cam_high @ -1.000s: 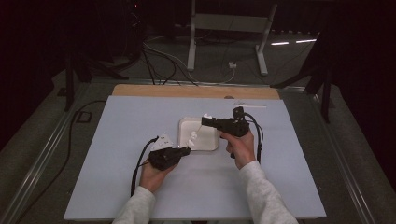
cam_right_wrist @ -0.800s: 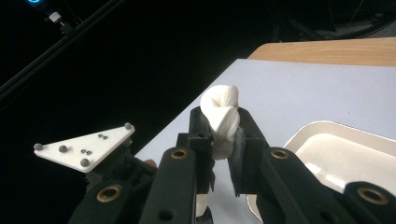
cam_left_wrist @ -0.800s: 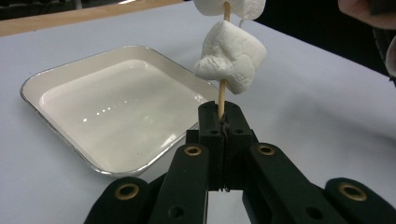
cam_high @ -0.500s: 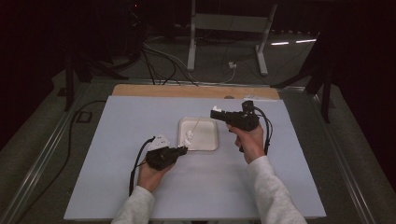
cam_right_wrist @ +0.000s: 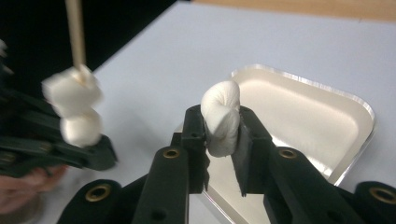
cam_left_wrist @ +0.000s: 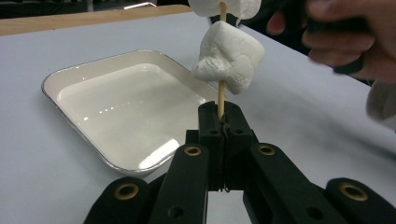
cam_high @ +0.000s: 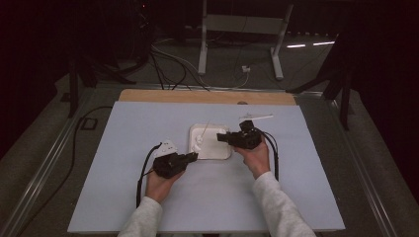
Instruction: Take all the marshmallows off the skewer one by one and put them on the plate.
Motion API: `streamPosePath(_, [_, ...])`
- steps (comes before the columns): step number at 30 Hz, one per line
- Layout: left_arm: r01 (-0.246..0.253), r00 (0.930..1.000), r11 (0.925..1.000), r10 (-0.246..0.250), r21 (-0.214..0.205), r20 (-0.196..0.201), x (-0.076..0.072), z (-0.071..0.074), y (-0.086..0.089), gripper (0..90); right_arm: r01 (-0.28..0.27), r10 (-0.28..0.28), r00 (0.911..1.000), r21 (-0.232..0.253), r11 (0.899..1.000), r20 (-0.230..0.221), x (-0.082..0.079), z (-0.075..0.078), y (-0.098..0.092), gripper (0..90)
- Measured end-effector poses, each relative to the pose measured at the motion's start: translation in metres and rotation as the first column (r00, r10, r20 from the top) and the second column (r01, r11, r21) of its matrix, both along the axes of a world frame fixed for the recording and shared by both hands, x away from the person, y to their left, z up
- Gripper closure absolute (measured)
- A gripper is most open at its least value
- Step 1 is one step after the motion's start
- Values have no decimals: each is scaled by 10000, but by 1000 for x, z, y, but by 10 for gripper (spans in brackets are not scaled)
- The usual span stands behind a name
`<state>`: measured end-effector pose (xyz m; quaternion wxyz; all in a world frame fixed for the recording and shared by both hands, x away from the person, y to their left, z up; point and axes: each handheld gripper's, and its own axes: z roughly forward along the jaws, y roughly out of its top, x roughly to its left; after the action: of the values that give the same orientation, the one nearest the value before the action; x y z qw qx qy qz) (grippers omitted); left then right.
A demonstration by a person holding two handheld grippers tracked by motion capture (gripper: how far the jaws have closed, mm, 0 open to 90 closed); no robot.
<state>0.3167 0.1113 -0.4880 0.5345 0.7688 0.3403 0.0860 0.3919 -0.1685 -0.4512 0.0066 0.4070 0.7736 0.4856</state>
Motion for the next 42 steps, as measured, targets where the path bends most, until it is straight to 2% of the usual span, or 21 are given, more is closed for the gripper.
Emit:
streamPosePath(6, [-7, 9999, 10000, 7, 49, -102, 1, -2, -2, 900, 116, -143, 9990, -611, 9981, -435, 5, -23, 9, 679])
streamPosePath(10, [-33, 9999, 10000, 34, 79, -142, 2, -2, -1, 900, 286, -347, 9964, -781, 9965, -774, 9, -32, 11, 542])
streamPosePath(13, [-108, 9998, 9999, 109, 86, -174, 2, -2, -1, 900, 361, -435, 9952, -848, 9957, -874, 10, -33, 11, 436])
streamPosePath(15, [-114, 9998, 9999, 116, 106, -182, 2, -3, 0, 900, 350, -420, 9954, -803, 9962, -867, 9, -32, 11, 411])
streamPosePath(16, [-153, 9997, 9998, 156, 113, -203, 3, -3, 0, 900, 324, -363, 9957, -473, 9984, -847, 7, -27, 10, 369])
streamPosePath(19, [-200, 9996, 9997, 203, 143, -211, 3, -3, 0, 900, 165, -166, 9967, -9, 9999, -789, 2, -18, 9, 337])
streamPosePath(23, [-266, 9993, 9994, 271, 198, -246, 3, -4, -1, 900, -160, 203, 9976, 642, 9978, -664, -5, -5, 10, 324])
streamPosePath(29, [-328, 9990, 9990, 336, 295, -279, 4, -5, -2, 900, -675, 737, 9961, 1190, 9906, -481, -14, 6, 14, 340])
streamPosePath(35, [-291, 9991, 9990, 301, 353, -284, 4, -5, -5, 900, -994, 1067, 9934, 1460, 9843, -425, -17, 9, 22, 409])
streamPosePath(42, [-258, 9992, 9992, 268, 313, -305, 3, -5, -9, 900, -1304, 1415, 9883, 1654, 9776, -572, -17, 5, 36, 480])
